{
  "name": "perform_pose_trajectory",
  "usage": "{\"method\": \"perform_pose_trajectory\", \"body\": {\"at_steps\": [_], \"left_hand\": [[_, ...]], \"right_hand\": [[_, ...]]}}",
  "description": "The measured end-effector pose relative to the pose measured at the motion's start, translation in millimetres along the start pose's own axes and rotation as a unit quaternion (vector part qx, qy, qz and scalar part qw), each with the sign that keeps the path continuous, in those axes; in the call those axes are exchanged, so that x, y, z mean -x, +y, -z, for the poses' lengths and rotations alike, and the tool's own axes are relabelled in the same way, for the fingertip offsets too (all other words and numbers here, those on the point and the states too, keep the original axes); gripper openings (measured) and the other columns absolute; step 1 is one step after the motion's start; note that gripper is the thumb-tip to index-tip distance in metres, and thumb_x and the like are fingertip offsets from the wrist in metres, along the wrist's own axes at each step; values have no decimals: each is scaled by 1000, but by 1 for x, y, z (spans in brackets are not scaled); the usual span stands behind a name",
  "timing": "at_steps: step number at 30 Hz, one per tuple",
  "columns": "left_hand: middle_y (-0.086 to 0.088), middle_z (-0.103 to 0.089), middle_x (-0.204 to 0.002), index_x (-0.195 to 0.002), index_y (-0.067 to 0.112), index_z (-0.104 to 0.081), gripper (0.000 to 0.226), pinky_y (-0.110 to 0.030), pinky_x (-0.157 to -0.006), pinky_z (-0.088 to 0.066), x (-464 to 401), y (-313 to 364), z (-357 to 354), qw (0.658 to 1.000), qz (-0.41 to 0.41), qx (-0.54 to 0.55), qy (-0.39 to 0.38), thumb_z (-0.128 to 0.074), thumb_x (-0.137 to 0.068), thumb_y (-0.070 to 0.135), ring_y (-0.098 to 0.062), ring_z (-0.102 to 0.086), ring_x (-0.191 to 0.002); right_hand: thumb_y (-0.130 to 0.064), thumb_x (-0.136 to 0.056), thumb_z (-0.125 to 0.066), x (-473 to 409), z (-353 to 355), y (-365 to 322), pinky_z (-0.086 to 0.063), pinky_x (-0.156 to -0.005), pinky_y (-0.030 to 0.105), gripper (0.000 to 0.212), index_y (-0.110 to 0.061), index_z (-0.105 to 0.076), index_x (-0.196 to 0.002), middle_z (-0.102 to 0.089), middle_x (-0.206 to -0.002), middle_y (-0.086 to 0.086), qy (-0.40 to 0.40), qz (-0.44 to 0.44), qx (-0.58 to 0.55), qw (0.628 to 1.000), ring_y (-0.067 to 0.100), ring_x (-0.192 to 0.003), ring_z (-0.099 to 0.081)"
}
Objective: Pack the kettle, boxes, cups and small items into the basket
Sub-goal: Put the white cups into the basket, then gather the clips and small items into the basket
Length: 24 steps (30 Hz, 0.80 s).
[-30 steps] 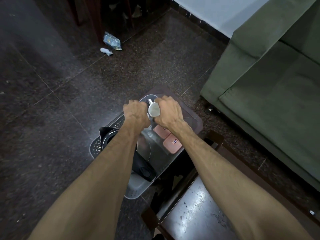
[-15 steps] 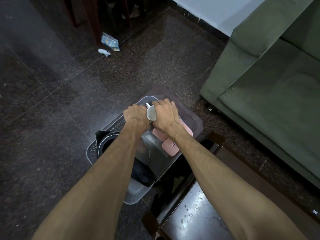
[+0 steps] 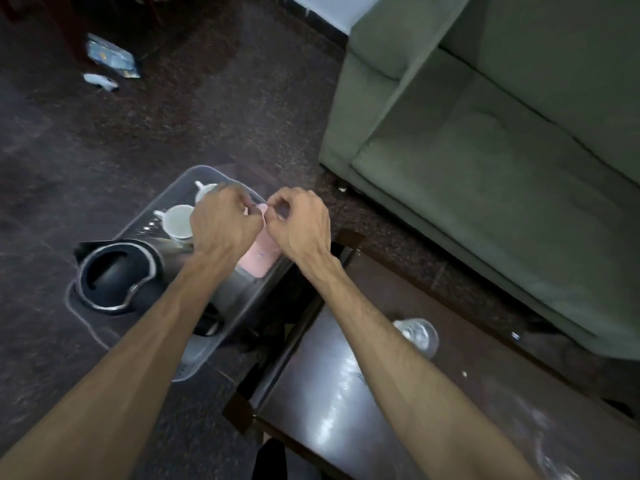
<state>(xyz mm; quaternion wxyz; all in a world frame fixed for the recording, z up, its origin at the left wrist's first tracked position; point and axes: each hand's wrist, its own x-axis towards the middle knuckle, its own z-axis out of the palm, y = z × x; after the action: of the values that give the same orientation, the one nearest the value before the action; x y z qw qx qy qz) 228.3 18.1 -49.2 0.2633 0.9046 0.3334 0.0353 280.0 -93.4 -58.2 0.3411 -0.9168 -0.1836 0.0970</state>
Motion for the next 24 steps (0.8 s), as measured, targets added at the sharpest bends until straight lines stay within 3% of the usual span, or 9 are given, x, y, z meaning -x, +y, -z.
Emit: {"method": "perform_pose_trajectory", "body": {"at_steps": [6, 13, 21, 24], "left_hand": [[-3, -74, -92, -88, 19, -74, 11, -39, -81, -54, 79, 69, -52, 994, -51, 62, -73, -66, -80, 18, -31, -69, -93], [0, -70, -88, -86, 19, -70, 6, -36, -73, -52, 190, 148, -123, 974, -147, 43, -166, -66, -83, 23, -30, -69, -87], [9, -70, -92, -94, 26, -71, 11, -25, -75, -46, 306, 191, -190, 940, -199, 19, -278, -69, -83, 27, -20, -69, -88], [8, -66, -103, -100, 25, -68, 17, -26, -83, -47, 334, 193, -215, 932, -206, -6, -297, -69, -84, 27, -18, -67, -99]], "right_hand": [[-19, -82, -69, 62, 67, 73, -51, -84, 36, 12, -20, -77, -90, -76, -92, -3, 77, -96, -24, 992, 22, -90, -67], [-20, -85, -65, 155, 149, 176, -55, -84, 38, 16, -23, -77, -94, -77, -94, -6, 119, -200, -26, 972, 18, -91, -69], [-25, -87, -65, 276, 220, 286, -59, -81, 34, 14, -25, -79, -90, -79, -84, -6, 190, -361, -44, 912, 16, -82, -74], [-27, -86, -66, 318, 229, 325, -58, -77, 29, 14, -25, -80, -87, -80, -81, -5, 176, -422, -37, 889, 18, -80, -75]]}}
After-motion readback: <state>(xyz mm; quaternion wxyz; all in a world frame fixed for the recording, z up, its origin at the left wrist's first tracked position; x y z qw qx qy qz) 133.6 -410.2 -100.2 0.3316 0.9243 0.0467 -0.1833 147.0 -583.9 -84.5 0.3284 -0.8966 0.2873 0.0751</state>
